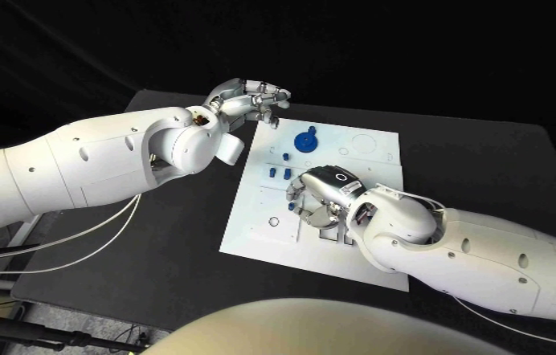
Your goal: Assemble the parts on the task board
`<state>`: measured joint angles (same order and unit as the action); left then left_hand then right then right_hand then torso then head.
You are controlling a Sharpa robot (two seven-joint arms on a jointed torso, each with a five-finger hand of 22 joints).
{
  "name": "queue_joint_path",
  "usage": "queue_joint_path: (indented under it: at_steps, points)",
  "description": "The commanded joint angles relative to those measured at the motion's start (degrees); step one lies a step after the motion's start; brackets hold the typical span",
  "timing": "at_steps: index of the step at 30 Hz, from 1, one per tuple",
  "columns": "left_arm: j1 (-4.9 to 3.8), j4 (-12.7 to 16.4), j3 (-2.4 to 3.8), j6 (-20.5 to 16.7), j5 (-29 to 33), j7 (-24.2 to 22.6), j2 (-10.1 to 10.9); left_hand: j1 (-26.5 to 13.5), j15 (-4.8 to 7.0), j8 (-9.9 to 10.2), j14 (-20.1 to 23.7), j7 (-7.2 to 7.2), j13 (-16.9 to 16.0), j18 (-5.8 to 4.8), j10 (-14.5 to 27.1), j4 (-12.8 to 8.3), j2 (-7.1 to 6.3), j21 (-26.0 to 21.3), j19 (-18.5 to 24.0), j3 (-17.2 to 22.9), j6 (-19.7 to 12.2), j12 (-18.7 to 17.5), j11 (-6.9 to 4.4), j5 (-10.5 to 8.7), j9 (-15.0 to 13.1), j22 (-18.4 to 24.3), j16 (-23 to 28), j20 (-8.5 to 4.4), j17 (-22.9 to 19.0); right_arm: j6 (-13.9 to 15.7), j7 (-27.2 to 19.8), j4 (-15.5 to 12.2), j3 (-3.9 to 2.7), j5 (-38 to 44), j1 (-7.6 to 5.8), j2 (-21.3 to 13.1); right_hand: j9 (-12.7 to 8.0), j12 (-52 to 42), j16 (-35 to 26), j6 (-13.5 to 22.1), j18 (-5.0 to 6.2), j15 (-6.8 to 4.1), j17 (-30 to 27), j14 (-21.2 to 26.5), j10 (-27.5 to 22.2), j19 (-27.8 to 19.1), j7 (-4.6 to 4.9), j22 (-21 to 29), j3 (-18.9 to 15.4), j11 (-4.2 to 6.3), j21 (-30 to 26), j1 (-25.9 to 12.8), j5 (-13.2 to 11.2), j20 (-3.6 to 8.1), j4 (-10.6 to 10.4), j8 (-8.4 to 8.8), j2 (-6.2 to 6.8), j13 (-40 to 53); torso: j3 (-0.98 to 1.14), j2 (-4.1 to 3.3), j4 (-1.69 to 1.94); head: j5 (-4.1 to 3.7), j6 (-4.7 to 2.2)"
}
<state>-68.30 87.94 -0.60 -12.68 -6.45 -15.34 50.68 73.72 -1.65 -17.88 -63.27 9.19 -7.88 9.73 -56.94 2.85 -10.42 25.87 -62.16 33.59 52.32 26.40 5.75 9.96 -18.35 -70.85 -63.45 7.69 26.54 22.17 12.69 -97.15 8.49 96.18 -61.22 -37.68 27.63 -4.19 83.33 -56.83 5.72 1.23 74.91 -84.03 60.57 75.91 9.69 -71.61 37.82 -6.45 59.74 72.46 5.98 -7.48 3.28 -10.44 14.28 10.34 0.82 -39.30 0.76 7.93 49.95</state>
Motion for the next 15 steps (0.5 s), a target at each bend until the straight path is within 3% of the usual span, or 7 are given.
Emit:
queue_joint_path:
  at_steps: [1, 6, 13, 15]
  points:
    - [-0.04, -0.06, 0.03, 0.86, 0.14, -0.16, -0.05, -0.47, -0.03, -0.15, 0.05, -0.08, 0.07, 0.58, 0.26, 0.22, 0.11, -0.19, -0.23, -0.27, -0.45, 0.01, 0.0, -0.21, -0.08, 0.05, 0.37, -0.02, -0.09, 3.02, -0.58, -2.08, -0.25, -0.26, -0.87, -1.98, -0.27, -0.66, -0.23, 0.54, 1.2, 0.47, 0.23, -2.24, -0.48, -0.34, 0.0, 0.18, -1.3, -0.09, -0.41, -0.64, 0.72, 0.0, -0.28, 0.4, 0.62, -0.14, -0.02, 0.07, -0.08, -0.24, -0.26]
    - [-0.03, -0.16, 0.02, 0.88, 0.15, -0.14, 0.02, -0.47, -0.03, -0.15, 0.05, -0.08, 0.07, 0.58, 0.26, 0.22, 0.11, -0.19, -0.23, -0.27, -0.45, 0.01, 0.0, -0.21, -0.08, 0.05, 0.37, -0.02, -0.09, 2.19, -0.32, -5.12, -0.54, -3.52, -2.93, -6.1, -0.8, -1.41, -0.08, 1.12, 1.18, 0.27, 0.49, -2.37, -0.64, 0.02, -0.44, 0.17, -3.49, 0.21, -0.35, -1.03, 1.31, 0.13, -0.72, 0.88, 0.67, -0.29, -0.03, 0.07, -0.11, -0.75, -0.77]
    - [-0.03, -0.12, -0.05, 0.89, 0.15, -0.03, 0.3, -0.46, -0.03, -0.15, 0.05, -0.08, 0.07, 0.58, 0.28, 0.24, 0.14, -0.23, -0.24, -0.27, -0.5, 0.01, 0.0, -0.26, -0.08, 0.07, 0.36, -0.01, -0.1, -1.57, 1.22, -7.8, -0.76, -6.9, -7.2, -13.48, -1.57, -2.43, -0.26, 1.63, 0.98, -0.06, 0.12, -2.42, -0.2, 0.89, -0.61, -0.07, -6.65, 0.46, 0.16, -1.26, 1.35, 0.4, -1.47, 1.4, 0.55, -0.46, -0.07, 0.06, -0.35, -1.77, -1.44]
    - [-0.03, -0.11, -0.07, 0.92, 0.15, -0.02, 0.31, -0.43, -0.02, -0.15, 0.06, -0.09, 0.08, 0.59, 0.29, 0.23, 0.16, -0.25, -0.25, -0.27, -0.52, 0.0, -0.01, -0.28, -0.08, 0.09, 0.36, -0.01, -0.11, -3.13, 1.73, -7.61, -0.78, -6.38, -8.09, -15.07, -2.31, -2.24, -0.28, 2.63, 1.07, -0.03, 0.08, -2.46, -1.14, 0.83, -0.86, 0.34, -10.16, 0.49, -0.53, -1.43, 1.54, 0.48, -2.25, 2.1, 0.48, -0.88, -0.06, 0.07, -0.33, -2.11, -1.64]
